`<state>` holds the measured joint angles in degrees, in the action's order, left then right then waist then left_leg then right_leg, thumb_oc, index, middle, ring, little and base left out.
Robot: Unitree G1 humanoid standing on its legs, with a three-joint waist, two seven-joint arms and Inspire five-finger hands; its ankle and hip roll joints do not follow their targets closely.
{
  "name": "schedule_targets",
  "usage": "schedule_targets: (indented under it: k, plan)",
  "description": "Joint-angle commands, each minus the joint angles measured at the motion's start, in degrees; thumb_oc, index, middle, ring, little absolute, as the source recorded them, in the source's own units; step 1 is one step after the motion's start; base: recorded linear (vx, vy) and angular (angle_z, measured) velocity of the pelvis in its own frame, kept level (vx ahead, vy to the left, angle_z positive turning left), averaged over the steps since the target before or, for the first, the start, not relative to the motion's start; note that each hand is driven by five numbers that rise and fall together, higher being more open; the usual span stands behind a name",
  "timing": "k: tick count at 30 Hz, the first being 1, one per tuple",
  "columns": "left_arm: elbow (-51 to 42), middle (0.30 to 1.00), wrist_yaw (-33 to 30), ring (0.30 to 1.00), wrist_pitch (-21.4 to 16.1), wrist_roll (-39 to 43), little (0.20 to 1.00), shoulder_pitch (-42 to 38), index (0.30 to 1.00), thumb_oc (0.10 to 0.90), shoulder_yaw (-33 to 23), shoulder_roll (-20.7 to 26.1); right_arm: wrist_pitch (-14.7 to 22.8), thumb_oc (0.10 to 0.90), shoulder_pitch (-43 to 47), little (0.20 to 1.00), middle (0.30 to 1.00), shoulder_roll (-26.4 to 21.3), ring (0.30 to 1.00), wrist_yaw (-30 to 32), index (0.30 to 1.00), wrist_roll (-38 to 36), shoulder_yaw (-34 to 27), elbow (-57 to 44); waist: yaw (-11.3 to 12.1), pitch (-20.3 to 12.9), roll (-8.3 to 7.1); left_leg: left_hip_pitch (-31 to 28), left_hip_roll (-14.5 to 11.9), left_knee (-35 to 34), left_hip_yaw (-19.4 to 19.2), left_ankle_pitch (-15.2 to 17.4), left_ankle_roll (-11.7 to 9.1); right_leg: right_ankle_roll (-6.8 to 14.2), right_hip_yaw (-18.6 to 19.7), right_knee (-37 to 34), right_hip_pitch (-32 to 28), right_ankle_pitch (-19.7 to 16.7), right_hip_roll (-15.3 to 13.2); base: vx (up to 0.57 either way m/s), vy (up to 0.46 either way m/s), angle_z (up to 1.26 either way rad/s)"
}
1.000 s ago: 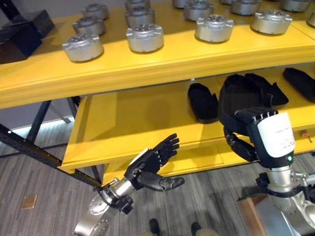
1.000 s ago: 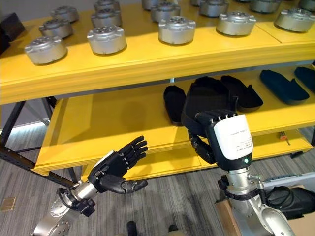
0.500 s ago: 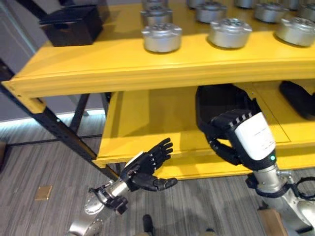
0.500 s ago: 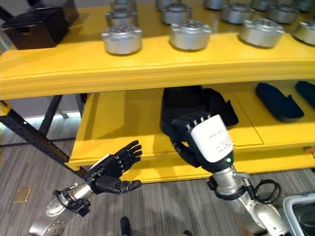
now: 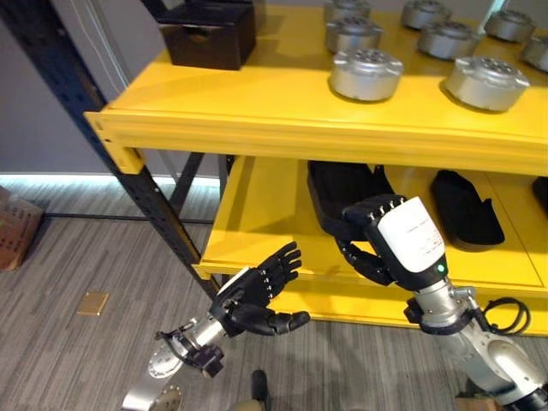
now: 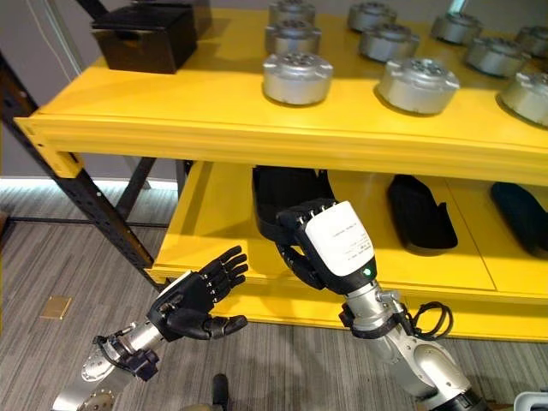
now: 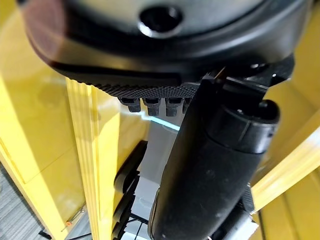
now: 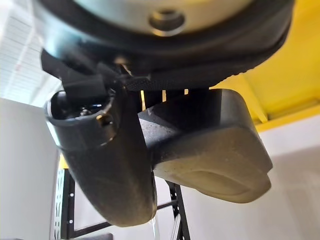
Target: Move parts from the plastic box to the shelf.
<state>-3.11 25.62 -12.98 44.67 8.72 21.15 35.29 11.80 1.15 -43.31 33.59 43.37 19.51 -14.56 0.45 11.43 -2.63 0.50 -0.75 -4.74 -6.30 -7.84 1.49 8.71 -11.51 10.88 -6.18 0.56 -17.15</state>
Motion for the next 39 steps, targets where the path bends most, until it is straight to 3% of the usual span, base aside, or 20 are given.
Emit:
schedule_targets:
  k: [1,4,8,9,10,17,24,39]
  plan:
    - [-4.8,1.000,2.4,1.000,-5.7,0.6,1.000,-2.0,1.000,0.900,-1.5,-1.0,-1.7,0.400,11.5,0.300,0.300,0.4,0.300,4.1,0.300,-3.8,1.4,0.9,0.8,-2.0,2.45,-6.4,0.0,2.8,-3.9,14.1,3.5,-1.0,-0.4,3.4,4.7,3.2,5.5,0.06,-0.005,-0.24]
    - [-4.9,1.000,2.4,1.000,-5.5,-0.5,1.000,-2.9,1.000,0.900,-0.1,-1.0,-5.0,0.400,10.8,0.300,0.300,1.0,0.300,4.4,0.300,-4.8,2.6,3.1,-0.6,-1.8,2.20,-6.6,0.8,2.8,-1.3,14.2,3.5,-1.9,3.9,0.0,4.9,5.2,10.4,0.10,-0.033,-0.02]
    - [-4.9,1.000,2.4,1.000,-5.5,-0.5,1.000,-2.9,1.000,0.900,-0.1,-1.0,-5.0,0.400,10.8,0.300,0.300,1.0,0.300,4.4,0.300,-4.8,2.6,3.1,-0.6,-1.8,2.21,-6.5,0.8,2.8,-1.3,14.2,3.4,-1.9,3.9,0.0,4.9,5.2,10.4,0.05,-0.058,0.51]
    - [-4.5,1.000,0.8,1.000,-6.1,0.0,1.000,-4.7,1.000,0.900,1.1,-0.5,-5.8,0.400,11.8,0.300,0.300,2.1,0.300,5.6,0.300,-6.2,4.4,9.4,-2.7,-1.0,2.32,-8.2,1.7,1.9,0.9,15.2,3.4,-1.7,9.7,-4.3,8.6,1.4,13.5,0.18,-0.254,0.34]
    - [-4.1,1.000,0.8,1.000,-6.4,0.2,1.000,-4.9,1.000,0.900,1.1,-0.7,-5.2,0.400,12.0,0.300,0.300,2.3,0.300,5.5,0.300,-6.6,4.6,10.6,-2.6,-1.2,2.34,-8.1,1.8,2.0,1.1,15.1,3.2,-2.0,9.9,-5.3,8.1,1.2,13.8,0.19,-0.259,-0.05]
    - [-4.0,1.000,-0.1,1.000,-6.3,0.9,1.000,-4.9,1.000,0.900,1.4,-1.6,-4.4,0.400,13.1,0.300,0.300,3.4,0.300,4.3,0.300,-7.2,6.4,15.1,-2.1,-2.1,2.52,-7.9,1.8,2.4,1.3,15.0,2.4,-3.0,9.0,-10.2,4.3,0.6,13.6,0.07,-0.068,0.32]
    - [-3.6,1.000,-0.2,1.000,-6.3,0.2,1.000,-2.8,1.000,0.900,0.9,-2.9,-9.3,0.400,15.2,0.300,0.300,6.3,0.300,3.9,0.300,-8.1,8.7,21.5,-0.9,-2.2,2.76,-8.6,0.7,0.6,0.9,13.8,0.7,-3.3,7.4,-14.6,1.8,-0.6,13.3,0.03,-0.037,-0.01]
    - [-3.0,1.000,1.3,1.000,-6.0,-0.1,1.000,-3.2,1.000,0.900,0.3,-3.3,-14.3,0.400,17.1,0.300,0.300,8.4,0.300,5.1,0.300,-8.5,7.4,31.1,-0.6,-1.0,3.18,-7.3,0.2,0.4,0.7,12.6,0.1,-3.7,6.9,-15.3,2.4,-1.0,13.6,-0.01,-0.019,0.00]
